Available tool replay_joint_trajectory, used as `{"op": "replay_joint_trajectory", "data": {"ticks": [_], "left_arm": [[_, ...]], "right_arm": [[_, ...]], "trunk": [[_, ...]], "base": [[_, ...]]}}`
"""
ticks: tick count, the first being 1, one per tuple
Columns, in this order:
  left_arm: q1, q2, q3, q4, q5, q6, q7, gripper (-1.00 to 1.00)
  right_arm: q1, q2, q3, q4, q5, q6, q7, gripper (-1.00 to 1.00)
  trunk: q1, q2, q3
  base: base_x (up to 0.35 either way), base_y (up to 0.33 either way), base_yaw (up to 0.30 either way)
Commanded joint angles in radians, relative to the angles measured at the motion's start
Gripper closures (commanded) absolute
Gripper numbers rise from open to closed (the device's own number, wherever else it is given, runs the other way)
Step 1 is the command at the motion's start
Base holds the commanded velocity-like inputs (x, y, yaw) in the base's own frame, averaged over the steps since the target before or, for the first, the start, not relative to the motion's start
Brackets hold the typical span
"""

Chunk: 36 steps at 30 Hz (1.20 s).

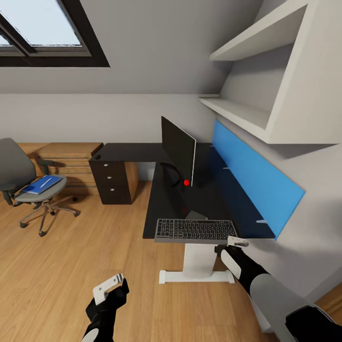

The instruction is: In the bedroom, organize the workspace by keeping the computer under the desk, ensuring the monitor is on the desk, placing the keyboard on the desk next to the monitor, placing the mouse on the desk next to the keyboard, moving the folder from the swivel chair onto the desk next to the mouse, stacking the notebook on top of the folder with the pen on top of the notebook, and positioning the swivel chair next to the desk.

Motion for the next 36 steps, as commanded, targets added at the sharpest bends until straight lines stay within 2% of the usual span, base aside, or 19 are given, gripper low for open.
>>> {"op": "replay_joint_trajectory", "data": {"ticks": [1, 30, 36], "left_arm": [[0.0, 0.001, -0.001, -0.003, 0.002, 0.005, 0.008, -1.0], [0.0, 0.0, -0.003, 0.0, 0.002, 0.005, 0.014, -1.0], [0.0, -0.001, -0.004, 0.002, 0.002, 0.007, 0.013, -1.0]], "right_arm": [[-0.001, -0.001, 0.008, -0.002, -0.006, 0.006, -0.007, -1.0], [-0.001, -0.001, 0.008, -0.002, -0.006, 0.005, -0.007, -1.0], [-0.001, -0.001, 0.008, -0.002, -0.006, 0.005, -0.007, -1.0]], "trunk": [[0.004, -0.008, -0.004], [0.115, -0.211, -0.095], [0.115, -0.211, -0.095]], "base": [[0.0, 0.0, 0.0], [0.0, 0.0, 0.0], [0.0, 0.0, 0.0]]}}
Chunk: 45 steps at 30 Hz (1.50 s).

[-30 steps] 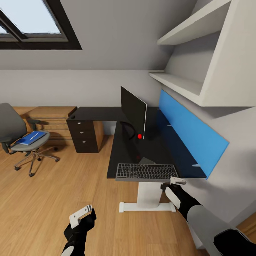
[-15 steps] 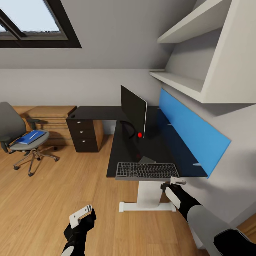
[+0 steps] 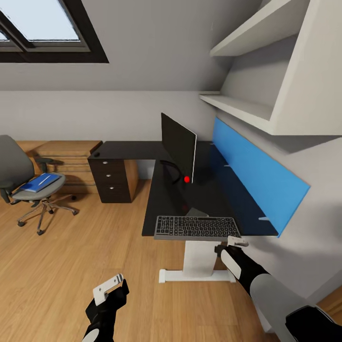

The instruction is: In the bedroom, organize the workspace by keeping the computer under the desk, ensuring the monitor is on the desk, placing the keyboard on the desk next to the monitor, placing the mouse on the desk next to the keyboard, moving the folder from the swivel chair onto the desk next to the mouse, stacking the notebook on top of the folder with the pen on top of the notebook, and positioning the swivel chair next to the desk.

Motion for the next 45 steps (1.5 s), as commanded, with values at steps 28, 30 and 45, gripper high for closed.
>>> {"op": "replay_joint_trajectory", "data": {"ticks": [28, 30, 45], "left_arm": [[0.0, 0.002, -0.007, 0.003, -0.001, 0.012, 0.0, -1.0], [0.0, 0.002, -0.007, 0.003, -0.001, 0.012, 0.0, -1.0], [0.0, 0.002, -0.007, 0.003, -0.001, 0.013, 0.0, -1.0]], "right_arm": [[-0.001, -0.001, 0.008, -0.004, -0.005, 0.005, -0.007, -1.0], [-0.001, -0.001, 0.009, -0.004, -0.005, 0.005, -0.007, -1.0], [-0.001, -0.001, 0.009, -0.004, -0.004, 0.005, -0.007, -1.0]], "trunk": [[0.0, -0.001, -0.001], [0.0, -0.001, -0.001], [0.0, -0.001, -0.001]], "base": [[0.078, 0.0, 0.0], [0.039, 0.0, 0.0], [0.112, 0.0, 0.0]]}}
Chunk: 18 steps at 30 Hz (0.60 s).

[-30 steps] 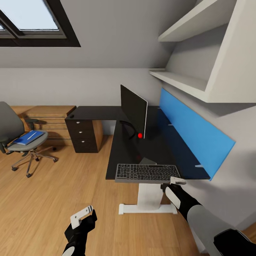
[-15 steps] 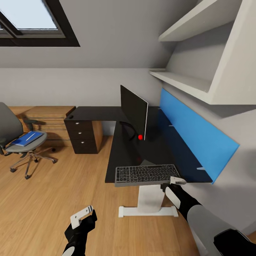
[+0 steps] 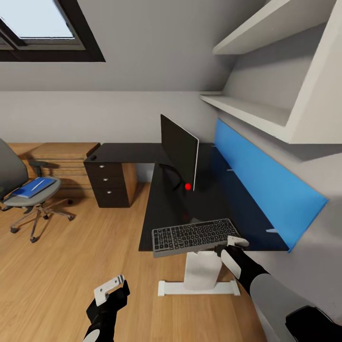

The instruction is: In the bedroom, organize the workspace by keeping the computer under the desk, ensuring the monitor is on the desk, placing the keyboard on the desk next to the monitor, placing the mouse on the desk next to the keyboard, moving the folder from the swivel chair onto the desk next to the mouse, stacking the notebook on top of the folder with the pen on top of the notebook, and positioning the swivel chair next to the desk.

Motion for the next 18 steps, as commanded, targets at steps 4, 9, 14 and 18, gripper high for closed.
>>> {"op": "replay_joint_trajectory", "data": {"ticks": [4, 9, 14, 18], "left_arm": [[0.0, 0.001, -0.001, 0.005, 0.003, 0.006, 0.006, -1.0], [0.0, 0.001, -0.001, 0.008, 0.001, 0.005, 0.006, -1.0], [0.0, 0.001, -0.002, 0.009, 0.001, 0.005, 0.006, -1.0], [0.0, 0.001, -0.003, 0.01, 0.002, 0.005, 0.006, -1.0]], "right_arm": [[-0.001, -0.001, 0.008, -0.002, -0.006, 0.006, -0.007, -1.0], [-0.001, -0.001, 0.009, -0.002, -0.005, 0.006, -0.007, -1.0], [-0.001, -0.001, 0.009, -0.001, -0.005, 0.006, -0.007, -1.0], [-0.001, -0.001, 0.01, -0.001, -0.005, 0.005, -0.007, -1.0]], "trunk": [[0.001, -0.001, -0.001], [0.001, -0.001, -0.001], [0.001, -0.001, -0.001], [0.001, -0.001, -0.001]], "base": [[0.197, 0.0, 0.0], [0.242, 0.0, 0.0], [0.308, 0.0, 0.0], [0.306, 0.0, 0.0]]}}
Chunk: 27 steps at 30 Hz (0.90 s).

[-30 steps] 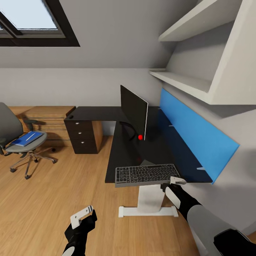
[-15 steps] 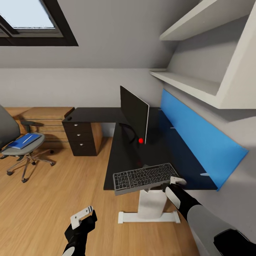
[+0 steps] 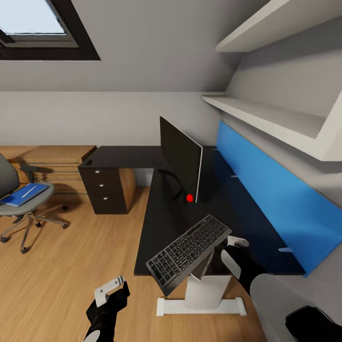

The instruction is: In the bedroom, organize the workspace by keeping the computer under the desk, ensuring the monitor is on the desk, placing the keyboard on the desk next to the monitor, placing the mouse on the desk next to the keyboard, moving the folder from the swivel chair onto the desk next to the mouse, stacking the notebook on top of the folder with the pen on top of the notebook, and positioning the swivel chair next to the desk.

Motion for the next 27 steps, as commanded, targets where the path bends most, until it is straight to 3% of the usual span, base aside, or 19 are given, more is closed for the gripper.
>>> {"op": "replay_joint_trajectory", "data": {"ticks": [1, 12, 27], "left_arm": [[0.0, 0.001, -0.001, -0.002, 0.003, 0.006, 0.006, -1.0], [0.0, 0.001, -0.001, -0.002, 0.003, 0.006, 0.006, -1.0], [0.0, 0.001, 0.0, -0.001, 0.005, 0.006, 0.006, -1.0]], "right_arm": [[-0.001, -0.001, 0.008, -0.002, -0.006, 0.006, -0.007, -1.0], [-0.001, -0.002, 0.008, -0.003, -0.006, 0.006, -0.007, -1.0], [-0.001, 0.0, 0.01, -0.012, -0.005, -0.001, -0.004, -1.0]], "trunk": [[0.001, -0.001, -0.001], [0.001, -0.001, -0.001], [0.001, -0.001, -0.001]], "base": [[0.184, 0.0, 0.0], [0.025, 0.007, 0.0], [-0.065, 0.123, 0.0]]}}
